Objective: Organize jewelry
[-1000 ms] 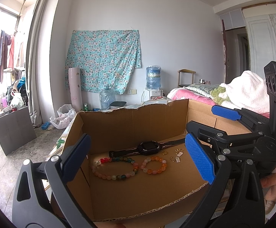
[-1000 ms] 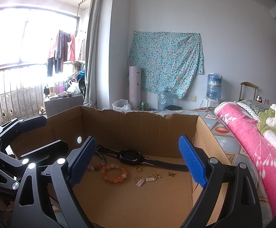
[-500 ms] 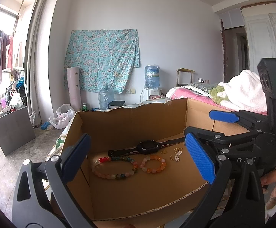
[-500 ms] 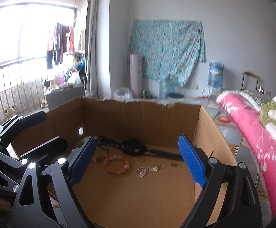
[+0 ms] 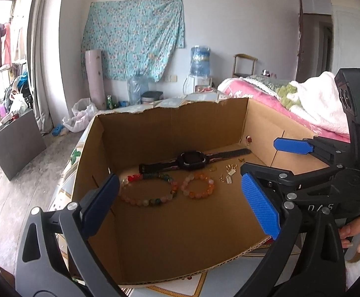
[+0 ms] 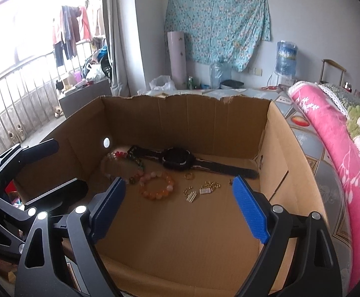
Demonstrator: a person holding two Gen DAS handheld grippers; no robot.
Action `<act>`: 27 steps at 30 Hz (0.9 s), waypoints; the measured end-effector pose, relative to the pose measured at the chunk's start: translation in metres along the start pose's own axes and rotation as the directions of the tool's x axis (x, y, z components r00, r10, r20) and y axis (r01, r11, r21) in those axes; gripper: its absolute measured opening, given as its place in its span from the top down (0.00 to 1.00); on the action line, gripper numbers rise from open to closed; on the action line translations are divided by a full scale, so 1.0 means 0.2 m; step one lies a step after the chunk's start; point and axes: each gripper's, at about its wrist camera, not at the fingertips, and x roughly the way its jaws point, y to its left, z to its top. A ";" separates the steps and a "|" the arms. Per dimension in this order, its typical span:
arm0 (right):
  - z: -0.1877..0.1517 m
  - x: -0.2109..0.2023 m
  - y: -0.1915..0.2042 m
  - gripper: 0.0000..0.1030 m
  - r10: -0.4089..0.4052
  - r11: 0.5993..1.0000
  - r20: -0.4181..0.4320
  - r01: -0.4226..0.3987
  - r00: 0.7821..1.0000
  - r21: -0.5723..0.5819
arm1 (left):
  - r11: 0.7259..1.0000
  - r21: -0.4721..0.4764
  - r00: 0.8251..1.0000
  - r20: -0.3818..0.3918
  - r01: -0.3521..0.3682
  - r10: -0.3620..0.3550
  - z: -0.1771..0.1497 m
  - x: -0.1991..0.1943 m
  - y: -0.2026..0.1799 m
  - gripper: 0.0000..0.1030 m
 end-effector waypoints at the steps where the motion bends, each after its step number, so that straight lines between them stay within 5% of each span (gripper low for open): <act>1: 0.00 0.00 0.00 0.17 0.001 1.000 -0.006 -0.001 1.000 0.001 | 1.000 0.001 1.000 -0.013 0.001 -0.001 0.00 0.00 0.00 0.08; 27: -0.01 0.01 0.00 0.17 0.001 1.000 -0.031 -0.001 1.000 0.004 | 1.000 0.003 0.999 -0.053 0.000 0.000 0.01 0.01 0.00 0.08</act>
